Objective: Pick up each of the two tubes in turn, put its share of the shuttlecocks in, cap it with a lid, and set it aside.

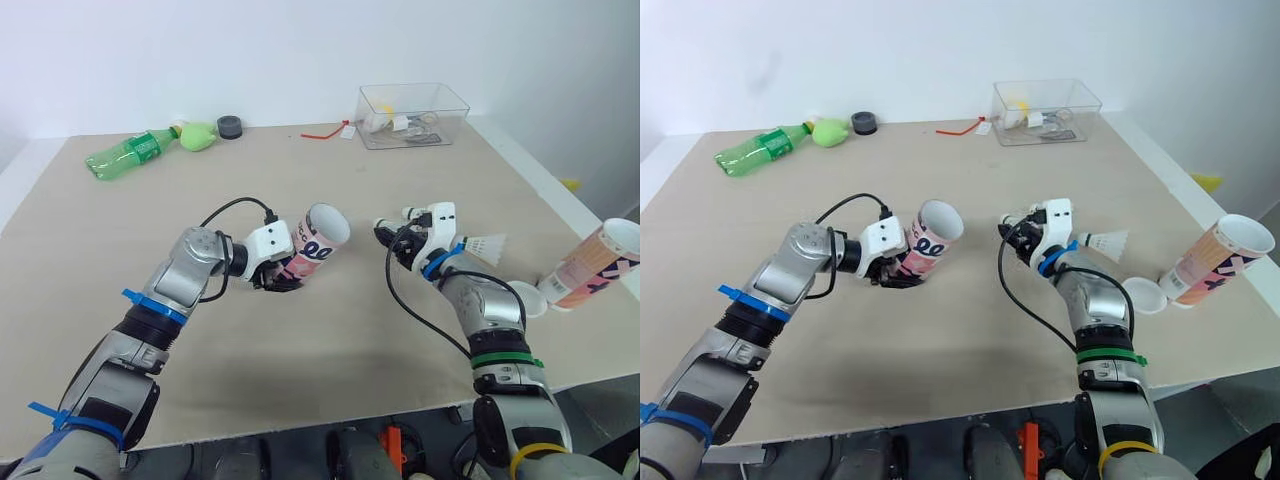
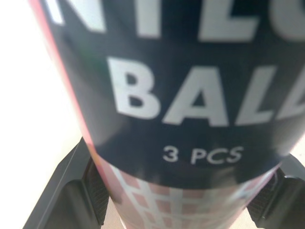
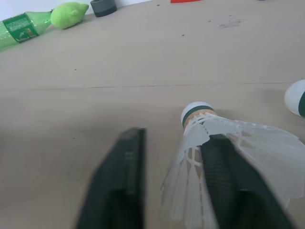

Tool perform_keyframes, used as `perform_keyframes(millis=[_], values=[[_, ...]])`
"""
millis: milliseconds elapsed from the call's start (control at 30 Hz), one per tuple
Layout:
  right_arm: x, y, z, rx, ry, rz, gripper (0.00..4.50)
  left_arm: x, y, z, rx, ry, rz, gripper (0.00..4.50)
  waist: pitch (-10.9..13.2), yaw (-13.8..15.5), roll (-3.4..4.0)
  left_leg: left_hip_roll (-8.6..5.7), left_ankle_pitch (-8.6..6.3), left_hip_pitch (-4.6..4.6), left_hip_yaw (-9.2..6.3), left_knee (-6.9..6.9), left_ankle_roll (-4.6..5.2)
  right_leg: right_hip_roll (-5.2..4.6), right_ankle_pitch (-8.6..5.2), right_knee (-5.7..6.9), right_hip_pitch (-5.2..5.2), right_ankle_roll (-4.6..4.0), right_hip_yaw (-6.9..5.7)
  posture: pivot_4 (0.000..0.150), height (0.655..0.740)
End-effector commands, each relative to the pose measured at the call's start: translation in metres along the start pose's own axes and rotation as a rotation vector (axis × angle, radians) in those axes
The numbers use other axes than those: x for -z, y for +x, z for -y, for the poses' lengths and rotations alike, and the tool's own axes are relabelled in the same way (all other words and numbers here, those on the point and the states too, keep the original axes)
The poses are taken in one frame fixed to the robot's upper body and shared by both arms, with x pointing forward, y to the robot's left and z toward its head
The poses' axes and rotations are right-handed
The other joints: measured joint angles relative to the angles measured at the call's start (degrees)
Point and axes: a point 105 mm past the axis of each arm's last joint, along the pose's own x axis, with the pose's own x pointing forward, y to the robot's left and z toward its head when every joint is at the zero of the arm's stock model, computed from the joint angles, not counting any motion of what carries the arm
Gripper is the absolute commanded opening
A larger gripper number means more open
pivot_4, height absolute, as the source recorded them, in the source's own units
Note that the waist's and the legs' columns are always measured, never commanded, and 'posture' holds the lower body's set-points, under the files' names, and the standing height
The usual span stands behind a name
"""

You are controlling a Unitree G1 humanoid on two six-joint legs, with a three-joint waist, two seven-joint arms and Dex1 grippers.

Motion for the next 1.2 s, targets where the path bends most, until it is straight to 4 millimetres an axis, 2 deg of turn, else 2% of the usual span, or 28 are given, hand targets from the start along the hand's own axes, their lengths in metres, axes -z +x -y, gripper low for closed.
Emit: perform_keyframes(millis=[33,133,233,333,400,467,600,733,900,1033,1200], values=[[-0.018,0.001,0.001,-0.01,-0.023,0.058,0.05,0.02,0.002,0.012,0.045,-0.017,-0.051,3.11,0.0,0.0,0.0,0.0,0.0,0.01,0.0,0.0,0.0,0.01,0.0,0.0,0.0,0.0,0.01,0.15,0.74],[-0.018,0.0,0.001,-0.02,-0.034,0.054,0.05,0.02,0.001,0.016,0.06,0.006,-0.042,3.11,0.0,0.0,0.01,0.03,0.0,0.01,0.0,0.0,0.01,0.04,-0.01,0.0,-0.01,-0.04,0.0,0.15,0.74],[-0.021,-0.001,0.0,-0.04,-0.064,0.061,0.05,0.01,-0.002,0.027,0.132,0.011,0.023,3.11,0.0,-0.1,0.02,0.04,-0.01,0.0,0.01,-0.07,0.01,0.05,-0.05,0.0,-0.04,-0.09,0.01,0.15,0.74],[-0.031,-0.007,-0.004,-0.085,-0.165,0.067,0.05,0.006,-0.005,0.035,0.185,0.024,0.039,3.11,0.0,-0.1,0.04,0.03,-0.03,-0.05,-0.02,-0.08,0.03,0.03,-0.08,0.0,-0.05,-0.12,0.0,0.15,0.74],[-0.04,-0.012,-0.008,-0.141,-0.264,0.072,0.05,0.007,-0.006,0.037,0.201,0.031,0.031,3.11,0.0,0.0,0.05,-0.01,-0.05,-0.11,-0.02,-0.08,0.06,0.0,-0.1,-0.03,-0.08,-0.1,-0.02,0.15,0.74],[-0.059,-0.024,-0.015,-0.215,-0.444,0.09,0.05,0.009,-0.007,0.039,0.219,0.028,0.029,3.11,0.0,0.1,0.08,-0.06,-0.07,-0.16,-0.03,-0.08,0.08,-0.05,-0.12,-0.06,-0.08,-0.06,-0.02,0.15,0.74],[-0.086,-0.039,-0.023,-0.285,-0.625,0.128,0.05,0.009,-0.007,0.039,0.227,0.02,0.027,3.11,0.0,0.1,0.1,-0.12,-0.16,-0.15,-0.04,-0.06,0.18,-0.06,-0.23,-0.13,-0.03,0.11,0.03,0.15,0.74],[-0.113,-0.067,-0.054,-0.491,-0.937,0.135,0.05,0.007,-0.006,0.037,0.233,-0.023,0.026,3.11,0.1,0.2,0.29,-0.14,-0.16,-0.17,-0.06,-0.05,0.19,-0.07,-0.23,-0.11,-0.06,0.1,0.02,0.15,0.74],[-0.116,-0.088,-0.088,-0.702,-1.217,0.095,0.05,0.0,-0.005,0.041,0.281,-0.046,0.033,3.11,0.1,0.2,0.28,-0.13,-0.2,-0.12,-0.06,-0.05,0.24,-0.03,-0.26,-0.12,-0.03,0.11,0.02,0.15,0.74],[-0.121,-0.091,-0.108,-0.78,-1.295,0.136,0.05,-0.004,-0.004,0.044,0.299,-0.064,0.041,3.11,0.1,0.2,0.28,-0.12,-0.2,-0.13,-0.07,0.01,0.24,-0.03,-0.26,-0.1,-0.02,0.1,0.0,0.15,0.74],[-0.115,-0.087,-0.127,-0.852,-1.352,0.163,0.05,-0.007,-0.003,0.047,0.311,-0.074,0.041,3.11,0.1,0.3,0.28,-0.13,-0.2,-0.15,-0.06,0.08,0.24,-0.07,-0.24,-0.1,-0.02,0.12,0.0,0.15,0.74]])
